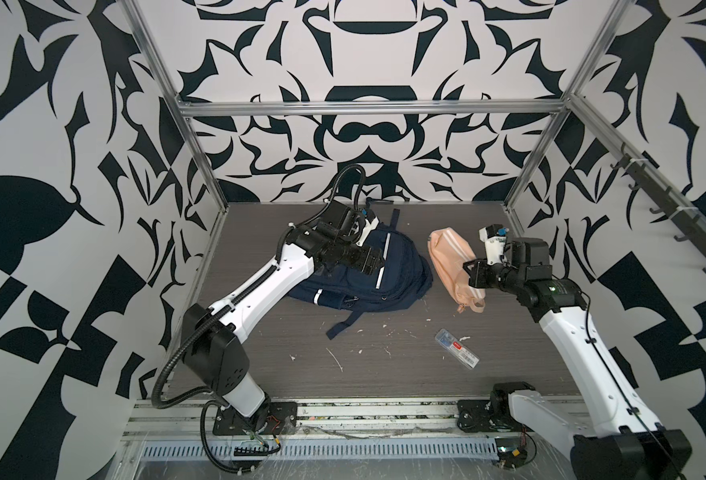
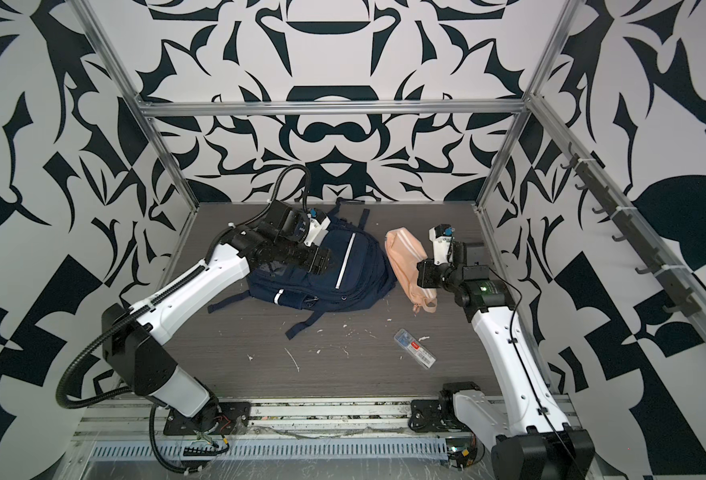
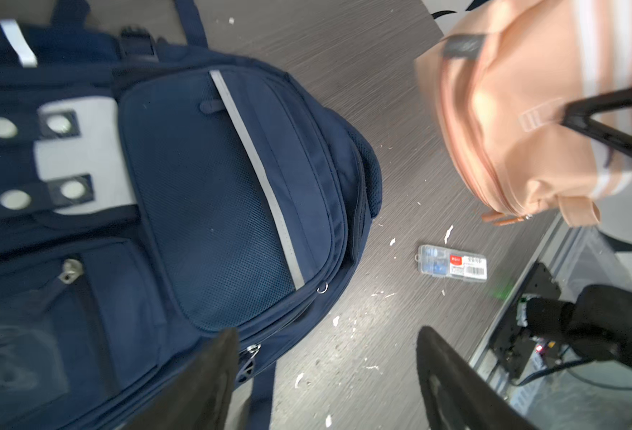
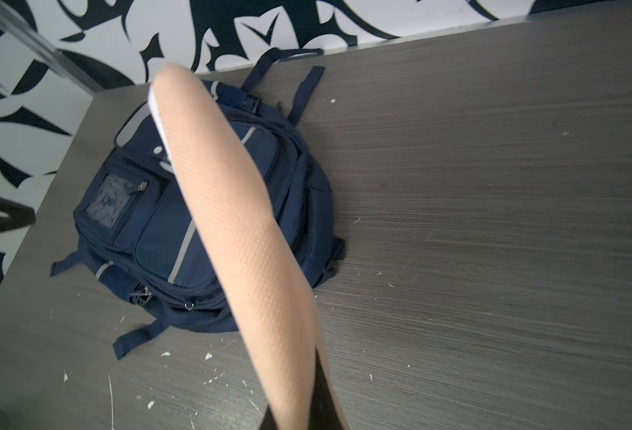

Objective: Pack the student bag

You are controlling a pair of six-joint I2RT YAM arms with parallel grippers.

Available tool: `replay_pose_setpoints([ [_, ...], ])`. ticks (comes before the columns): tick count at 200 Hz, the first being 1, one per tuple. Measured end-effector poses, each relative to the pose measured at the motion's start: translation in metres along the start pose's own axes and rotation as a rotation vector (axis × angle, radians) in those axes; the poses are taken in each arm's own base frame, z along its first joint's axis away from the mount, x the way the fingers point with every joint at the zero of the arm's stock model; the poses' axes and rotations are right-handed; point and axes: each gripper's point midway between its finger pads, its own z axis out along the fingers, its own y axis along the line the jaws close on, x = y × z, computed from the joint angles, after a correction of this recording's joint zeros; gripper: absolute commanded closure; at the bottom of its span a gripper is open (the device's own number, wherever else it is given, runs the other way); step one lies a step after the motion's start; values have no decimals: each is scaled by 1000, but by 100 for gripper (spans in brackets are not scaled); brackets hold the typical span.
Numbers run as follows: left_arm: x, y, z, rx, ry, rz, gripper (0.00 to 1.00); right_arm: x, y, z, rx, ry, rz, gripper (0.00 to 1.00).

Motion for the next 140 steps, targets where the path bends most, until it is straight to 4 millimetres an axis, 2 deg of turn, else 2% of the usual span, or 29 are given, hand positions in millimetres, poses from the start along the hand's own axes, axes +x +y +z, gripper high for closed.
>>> replay_pose_setpoints([
  [47,-5,18,41,29,26,-192,21,-7,-6,-11,47,-53,115,100],
  [64,-8,27,59,35,37,-243,24,-6,-9,-17,68,-63,159,100],
  [101,1,47,102,18,93,-311,31,0,-16,-41,131,-108,255,100],
  [140,1,49,131,62,119,-337,37,4,-18,-60,161,-148,303,100],
])
